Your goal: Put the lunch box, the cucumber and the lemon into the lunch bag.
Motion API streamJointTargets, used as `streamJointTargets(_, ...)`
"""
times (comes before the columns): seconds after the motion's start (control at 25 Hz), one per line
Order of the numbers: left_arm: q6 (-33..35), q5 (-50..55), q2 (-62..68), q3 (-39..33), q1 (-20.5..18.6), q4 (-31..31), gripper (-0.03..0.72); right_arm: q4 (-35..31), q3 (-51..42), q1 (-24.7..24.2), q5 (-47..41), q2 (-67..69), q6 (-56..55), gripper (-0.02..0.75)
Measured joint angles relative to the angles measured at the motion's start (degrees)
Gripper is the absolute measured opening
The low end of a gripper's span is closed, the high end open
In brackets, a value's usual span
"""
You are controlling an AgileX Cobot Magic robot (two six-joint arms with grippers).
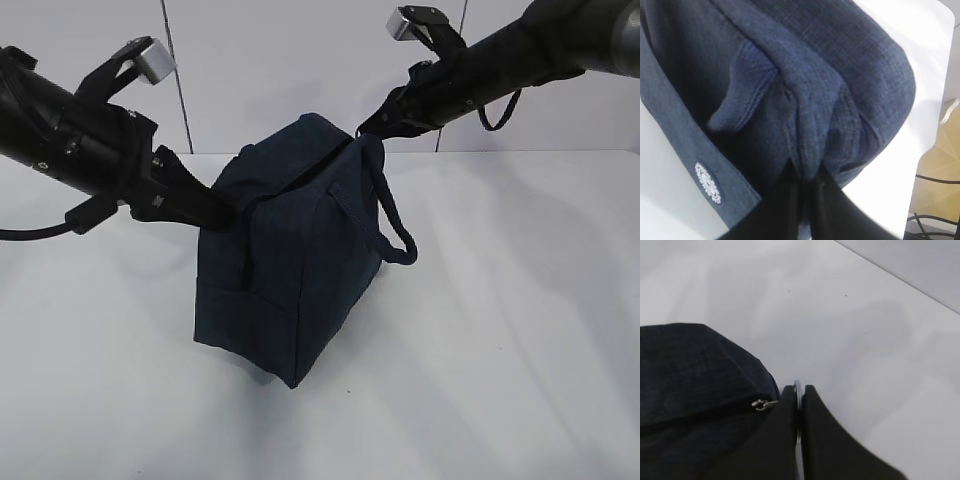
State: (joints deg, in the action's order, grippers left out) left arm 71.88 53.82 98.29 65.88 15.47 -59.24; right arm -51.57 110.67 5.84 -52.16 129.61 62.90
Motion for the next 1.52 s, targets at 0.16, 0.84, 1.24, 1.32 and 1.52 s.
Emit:
streamJointTargets(0.16,-0.17,-0.75,0.00,0.00,0.00,0.22,0.010,-2.06,0.14,-0.05,-0.63,0.27,1.43,0.008)
streamJointTargets(0.84,-16.65,-1.30,-5.57,2.88,-0.89,5.88,0.477,-3.45,0.62,-0.14,-3.40,0.36,2.16,0.008)
streamJointTargets(1.24,-24.82,2.21,1.03,22.22,-0.89,10.92,0.475,-3.68,0.62,-0.14,-4.21,0.36,2.14,0.008)
streamJointTargets(1.32,-25.47,3.22,4.02,25.34,-0.89,11.43,0.462,-3.82,0.62,-0.14,-4.30,0.36,2.14,0.008)
streamJointTargets(1.52,-26.85,4.70,10.06,31.10,-0.89,11.97,0.431,-3.93,0.62,-0.14,-4.60,0.36,2.14,0.008)
